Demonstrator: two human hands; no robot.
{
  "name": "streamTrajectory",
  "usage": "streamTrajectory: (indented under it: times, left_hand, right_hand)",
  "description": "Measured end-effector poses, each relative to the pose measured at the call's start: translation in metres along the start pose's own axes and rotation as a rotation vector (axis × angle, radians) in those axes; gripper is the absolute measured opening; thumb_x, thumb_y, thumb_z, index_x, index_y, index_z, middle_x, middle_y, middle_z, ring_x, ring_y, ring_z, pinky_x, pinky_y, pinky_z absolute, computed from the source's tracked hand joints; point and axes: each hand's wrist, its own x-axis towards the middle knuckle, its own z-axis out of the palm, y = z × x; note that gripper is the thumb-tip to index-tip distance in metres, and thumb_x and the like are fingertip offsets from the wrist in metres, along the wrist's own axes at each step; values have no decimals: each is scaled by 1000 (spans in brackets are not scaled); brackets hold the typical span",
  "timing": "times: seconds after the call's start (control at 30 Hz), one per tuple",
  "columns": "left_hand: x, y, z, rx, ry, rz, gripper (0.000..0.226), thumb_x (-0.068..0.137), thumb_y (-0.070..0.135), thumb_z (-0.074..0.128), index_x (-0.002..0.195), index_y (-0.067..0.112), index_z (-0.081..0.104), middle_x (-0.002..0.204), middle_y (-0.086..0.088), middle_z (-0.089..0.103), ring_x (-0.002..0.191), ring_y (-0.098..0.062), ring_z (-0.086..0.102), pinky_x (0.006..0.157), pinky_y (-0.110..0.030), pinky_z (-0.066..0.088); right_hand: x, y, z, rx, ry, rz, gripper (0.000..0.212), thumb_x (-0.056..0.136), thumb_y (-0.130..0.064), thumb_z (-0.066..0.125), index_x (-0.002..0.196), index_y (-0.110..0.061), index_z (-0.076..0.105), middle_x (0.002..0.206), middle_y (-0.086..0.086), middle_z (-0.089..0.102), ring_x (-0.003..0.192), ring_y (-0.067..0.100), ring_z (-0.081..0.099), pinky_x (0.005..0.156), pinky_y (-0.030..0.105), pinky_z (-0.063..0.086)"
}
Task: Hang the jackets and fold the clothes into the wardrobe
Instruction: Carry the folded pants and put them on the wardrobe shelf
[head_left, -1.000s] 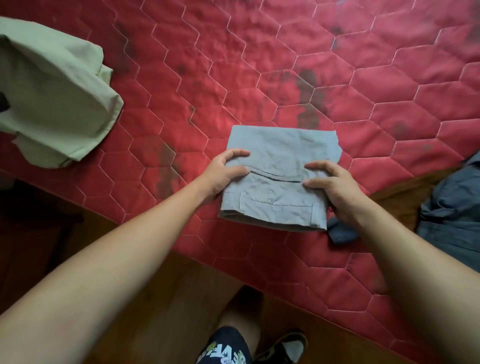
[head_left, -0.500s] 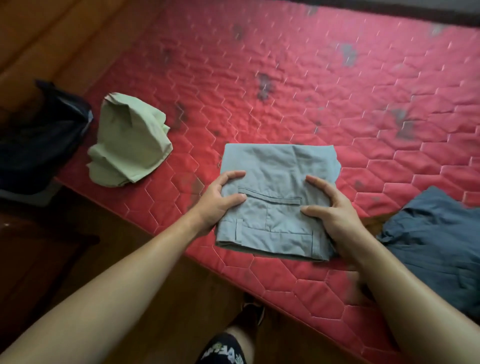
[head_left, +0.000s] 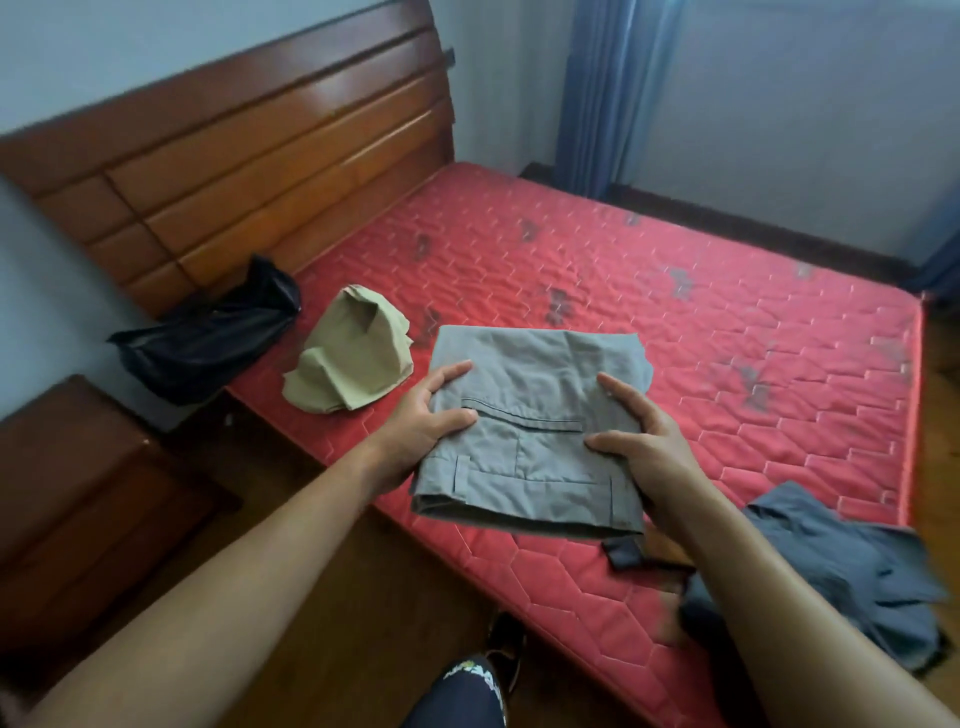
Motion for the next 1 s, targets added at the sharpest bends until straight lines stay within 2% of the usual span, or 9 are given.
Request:
streamTrajectory:
  times: [0.1, 0.27, 0.3, 0.4, 0.57, 0.67, 0.73, 0.83, 1.0]
  left_hand:
    - [-38, 27, -13, -5, 37, 23, 65, 83, 6, 74, 141, 27, 52, 134, -8, 62, 115, -22, 68, 97, -39, 57]
    - [-93, 69, -33, 1, 106, 87, 53, 93, -3, 63, 138, 23, 54, 126, -7, 62, 99, -8, 72, 76, -23, 59]
    - [-101, 75, -39, -5, 110, 97, 53, 92, -2, 65, 138, 24, 55, 127, -8, 62, 100, -11, 73, 76, -25, 59]
    - [-125, 93, -56, -34, 126, 129, 61, 82, 9, 77, 136, 32, 58, 130, -13, 65, 106, -25, 72, 80, -34, 61]
    - [-163, 124, -81, -92, 189, 177, 60, 87, -2, 71, 138, 24, 55, 118, -11, 72, 97, -22, 74, 75, -30, 62]
    - [-180, 139, -106, -105, 256, 190, 55, 93, -3, 62, 140, 23, 54, 109, -5, 76, 96, -21, 74, 80, -32, 62]
    - [-195, 148, -128, -105, 319, 196, 55, 93, -3, 61, 142, 22, 54, 115, -7, 74, 97, -20, 73, 82, -32, 62]
    - [-212, 158, -153, -76, 373, 218, 56, 92, 0, 66, 141, 25, 55, 128, -7, 67, 99, -15, 73, 76, -26, 60]
    - [-247, 171, -222, -97, 516, 254, 54, 86, 5, 74, 130, 34, 60, 126, 2, 65, 97, -8, 73, 72, -20, 57]
  right_hand:
    - [-27, -24, 20, 27, -36, -19, 73, 76, 16, 69, 123, -39, 71, 130, 6, 65, 107, 28, 71, 88, 42, 61]
    - [-64, -61, 51, 57, -129, -29, 70, 76, 15, 70, 122, -38, 72, 127, 9, 66, 101, 30, 73, 81, 40, 62]
    - [-70, -69, 57, 57, -146, -33, 69, 76, 14, 70, 122, -38, 72, 127, 9, 66, 101, 31, 73, 81, 41, 62]
    - [-89, -93, 76, 54, -193, -54, 66, 78, 14, 70, 124, -34, 71, 127, 8, 64, 102, 31, 73, 81, 40, 63]
    - [-109, -129, 112, 120, -276, -40, 59, 78, 16, 68, 120, -25, 74, 127, 12, 66, 104, 35, 72, 78, 38, 62]
    - [-113, -151, 141, 142, -334, -41, 58, 78, 17, 67, 119, -23, 75, 127, 14, 66, 100, 33, 72, 72, 35, 61]
    - [-116, -165, 169, 110, -385, -45, 59, 77, 17, 67, 119, -24, 75, 128, 12, 65, 99, 31, 71, 70, 33, 60]
    - [-114, -180, 202, 74, -445, -56, 60, 78, 16, 66, 121, -26, 74, 130, 9, 62, 102, 30, 69, 71, 33, 60]
    - [-98, -195, 293, -9, -576, -55, 57, 78, 11, 68, 118, -29, 75, 133, 9, 59, 106, 31, 68, 73, 34, 60]
